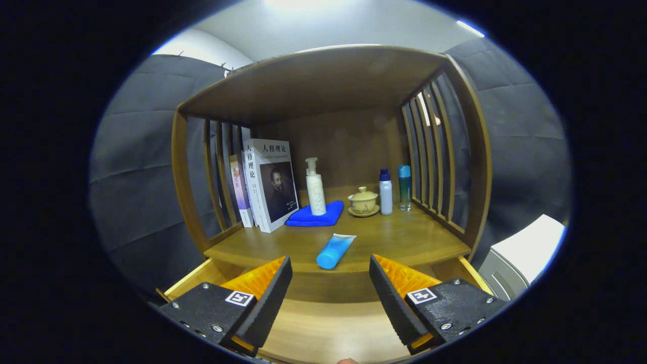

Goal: Pull open the drawer, take out the items inside it, and place them on the countertop above the cabinet.

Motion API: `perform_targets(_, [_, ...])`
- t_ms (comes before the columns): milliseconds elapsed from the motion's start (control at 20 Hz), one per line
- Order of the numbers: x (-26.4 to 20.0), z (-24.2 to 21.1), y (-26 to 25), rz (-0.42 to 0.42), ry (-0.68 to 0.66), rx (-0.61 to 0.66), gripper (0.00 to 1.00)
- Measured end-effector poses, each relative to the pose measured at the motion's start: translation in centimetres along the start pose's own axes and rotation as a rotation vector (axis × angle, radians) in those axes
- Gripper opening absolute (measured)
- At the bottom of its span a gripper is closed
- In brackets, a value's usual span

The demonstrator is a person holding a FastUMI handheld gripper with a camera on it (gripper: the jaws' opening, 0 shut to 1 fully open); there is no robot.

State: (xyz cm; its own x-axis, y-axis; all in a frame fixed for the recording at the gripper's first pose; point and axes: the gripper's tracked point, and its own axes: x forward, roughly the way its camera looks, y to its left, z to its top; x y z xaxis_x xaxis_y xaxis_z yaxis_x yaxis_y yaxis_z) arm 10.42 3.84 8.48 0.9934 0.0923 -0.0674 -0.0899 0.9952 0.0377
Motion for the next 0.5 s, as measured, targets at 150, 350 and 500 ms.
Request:
perform_targets(150, [-2.9,0.0,0.3,-0.016,-0.075,-0.014,0.94])
perform_targets(350, [-6.4,-1.7,1.9,-0.004,-0.101,-0.033,0.94])
perform_targets(500, [-8.4,-3.9,2.4,0.002,-0.099,-0.054,0.94])
